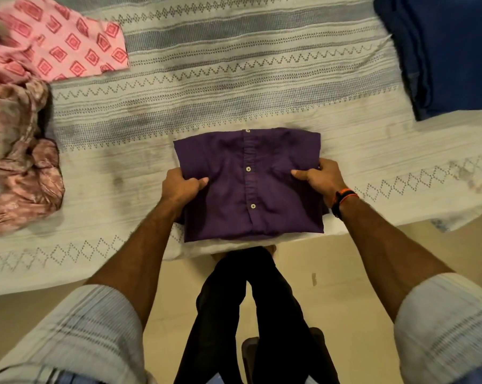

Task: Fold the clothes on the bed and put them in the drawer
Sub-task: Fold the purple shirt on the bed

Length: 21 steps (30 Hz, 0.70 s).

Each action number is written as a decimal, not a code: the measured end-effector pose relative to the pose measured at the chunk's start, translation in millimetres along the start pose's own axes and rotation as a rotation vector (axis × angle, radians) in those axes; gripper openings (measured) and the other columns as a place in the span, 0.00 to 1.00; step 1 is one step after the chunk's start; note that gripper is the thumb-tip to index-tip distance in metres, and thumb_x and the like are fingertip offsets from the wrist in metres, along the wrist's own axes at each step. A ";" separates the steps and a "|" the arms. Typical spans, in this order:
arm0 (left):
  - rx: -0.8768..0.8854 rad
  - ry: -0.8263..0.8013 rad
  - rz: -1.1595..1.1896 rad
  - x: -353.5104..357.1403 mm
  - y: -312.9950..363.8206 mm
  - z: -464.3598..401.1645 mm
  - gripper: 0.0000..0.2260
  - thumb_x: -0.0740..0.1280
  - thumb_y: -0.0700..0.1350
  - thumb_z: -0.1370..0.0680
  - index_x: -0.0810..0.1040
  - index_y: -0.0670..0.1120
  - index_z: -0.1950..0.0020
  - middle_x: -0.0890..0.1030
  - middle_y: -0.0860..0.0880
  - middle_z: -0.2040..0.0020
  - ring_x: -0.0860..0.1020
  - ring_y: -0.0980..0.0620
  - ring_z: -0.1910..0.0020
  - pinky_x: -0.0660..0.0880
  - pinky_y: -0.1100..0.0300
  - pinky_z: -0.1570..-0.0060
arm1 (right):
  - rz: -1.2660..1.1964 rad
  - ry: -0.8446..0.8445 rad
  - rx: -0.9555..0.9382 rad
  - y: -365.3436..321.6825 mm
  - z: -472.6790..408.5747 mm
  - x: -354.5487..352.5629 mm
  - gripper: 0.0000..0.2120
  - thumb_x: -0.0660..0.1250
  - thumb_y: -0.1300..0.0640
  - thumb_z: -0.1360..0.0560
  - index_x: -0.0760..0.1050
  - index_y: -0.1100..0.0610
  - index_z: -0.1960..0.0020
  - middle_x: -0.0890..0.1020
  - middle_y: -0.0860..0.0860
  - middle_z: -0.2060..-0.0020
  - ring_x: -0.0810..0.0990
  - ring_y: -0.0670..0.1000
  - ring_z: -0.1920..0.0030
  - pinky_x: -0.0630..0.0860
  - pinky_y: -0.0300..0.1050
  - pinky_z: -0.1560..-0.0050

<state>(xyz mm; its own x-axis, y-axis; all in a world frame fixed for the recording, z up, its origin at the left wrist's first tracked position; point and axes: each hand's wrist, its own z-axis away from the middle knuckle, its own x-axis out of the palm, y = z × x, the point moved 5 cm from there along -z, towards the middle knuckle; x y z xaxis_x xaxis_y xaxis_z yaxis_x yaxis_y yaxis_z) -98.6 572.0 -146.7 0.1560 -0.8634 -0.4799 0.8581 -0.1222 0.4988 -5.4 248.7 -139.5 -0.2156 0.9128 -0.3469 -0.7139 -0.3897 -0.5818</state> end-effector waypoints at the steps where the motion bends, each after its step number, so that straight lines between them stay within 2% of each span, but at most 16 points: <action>1: 0.004 -0.009 0.029 -1.3 1.4 1.5 0.24 0.78 0.47 0.34 0.80 0.43 0.39 0.83 0.47 0.44 0.82 0.46 0.47 0.79 0.48 0.42 | 0.004 0.005 -0.014 -4.7 3.6 -0.2 0.17 0.78 0.61 0.33 0.82 0.56 0.45 0.85 0.50 0.51 0.84 0.52 0.50 0.80 0.52 0.42; 4: 0.014 -0.032 0.075 -11.4 14.5 17.1 0.24 0.77 0.47 0.35 0.81 0.43 0.40 0.84 0.48 0.46 0.82 0.47 0.48 0.79 0.47 0.43 | -0.010 0.009 -0.068 -26.4 19.5 -3.8 0.17 0.76 0.64 0.31 0.82 0.57 0.43 0.84 0.51 0.49 0.83 0.52 0.48 0.80 0.50 0.43; 8: 0.075 -0.007 0.143 -32.1 48.6 43.2 0.19 0.76 0.42 0.31 0.81 0.42 0.41 0.84 0.47 0.48 0.82 0.47 0.49 0.79 0.47 0.43 | -0.053 -0.019 -0.175 -71.3 47.7 -9.5 0.17 0.72 0.69 0.29 0.80 0.61 0.41 0.83 0.52 0.50 0.82 0.50 0.53 0.78 0.40 0.54; 10: 0.115 0.028 0.211 -45.2 69.7 57.5 0.17 0.74 0.38 0.29 0.80 0.40 0.40 0.83 0.46 0.47 0.81 0.47 0.49 0.79 0.50 0.44 | -0.083 -0.007 -0.236 -95.1 61.0 -14.1 0.16 0.70 0.72 0.29 0.81 0.60 0.43 0.83 0.53 0.51 0.82 0.51 0.53 0.79 0.41 0.54; 12: 0.171 0.052 0.283 -57.5 90.6 68.3 0.15 0.72 0.34 0.26 0.79 0.39 0.40 0.82 0.46 0.48 0.81 0.47 0.52 0.79 0.56 0.50 | -0.119 0.023 -0.302 -116.2 68.9 -20.9 0.15 0.69 0.73 0.29 0.81 0.58 0.46 0.84 0.53 0.52 0.82 0.51 0.54 0.80 0.44 0.52; 14: 0.247 0.082 0.344 -74.5 109.0 79.6 0.13 0.71 0.33 0.25 0.79 0.37 0.41 0.81 0.44 0.52 0.79 0.49 0.58 0.76 0.62 0.62 | -0.176 0.043 -0.397 -136.7 79.0 -30.2 0.14 0.69 0.73 0.28 0.81 0.57 0.48 0.84 0.51 0.55 0.82 0.47 0.58 0.79 0.41 0.56; 15: 0.291 0.102 0.384 -83.7 116.8 82.7 0.12 0.71 0.33 0.25 0.79 0.38 0.43 0.81 0.44 0.52 0.78 0.50 0.60 0.75 0.64 0.66 | -0.212 0.051 -0.451 -146.7 84.0 -35.3 0.13 0.70 0.72 0.28 0.81 0.58 0.48 0.84 0.50 0.57 0.82 0.43 0.60 0.78 0.39 0.59; 16: 0.330 0.116 0.416 -90.7 119.8 85.2 0.11 0.71 0.33 0.26 0.80 0.39 0.44 0.81 0.44 0.53 0.78 0.50 0.60 0.76 0.64 0.65 | -0.245 0.051 -0.499 -151.9 88.5 -39.6 0.12 0.70 0.72 0.28 0.80 0.59 0.48 0.84 0.50 0.57 0.82 0.41 0.62 0.77 0.36 0.61; 18: 0.417 0.166 0.391 -103.6 117.9 86.1 0.08 0.73 0.33 0.26 0.80 0.39 0.48 0.81 0.44 0.54 0.78 0.49 0.57 0.78 0.59 0.59 | -0.249 0.069 -0.579 -151.5 92.0 -46.9 0.13 0.72 0.71 0.28 0.80 0.61 0.46 0.84 0.52 0.54 0.81 0.37 0.61 0.79 0.36 0.58; 20: 0.532 0.170 0.240 -112.1 103.6 86.0 0.09 0.73 0.30 0.28 0.81 0.38 0.50 0.81 0.44 0.54 0.78 0.49 0.55 0.76 0.65 0.60 | -0.149 0.084 -0.620 -135.5 90.6 -54.3 0.17 0.73 0.72 0.30 0.80 0.61 0.44 0.83 0.54 0.50 0.81 0.37 0.58 0.79 0.40 0.51; 21: 0.611 0.115 0.106 -112.1 91.5 85.8 0.13 0.71 0.27 0.29 0.82 0.39 0.48 0.81 0.42 0.51 0.79 0.49 0.52 0.76 0.68 0.57 | -0.043 0.063 -0.619 -120.7 87.1 -57.2 0.18 0.73 0.73 0.30 0.80 0.61 0.42 0.82 0.55 0.48 0.82 0.40 0.54 0.79 0.43 0.47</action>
<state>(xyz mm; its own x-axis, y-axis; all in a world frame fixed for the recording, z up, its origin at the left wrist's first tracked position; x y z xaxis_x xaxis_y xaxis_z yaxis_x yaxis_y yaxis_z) -79.6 615.6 14.6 0.3058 -0.8322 -0.4626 0.4062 -0.3254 0.8539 35.1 254.2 14.6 -0.1420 0.9278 -0.3451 -0.1982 -0.3682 -0.9084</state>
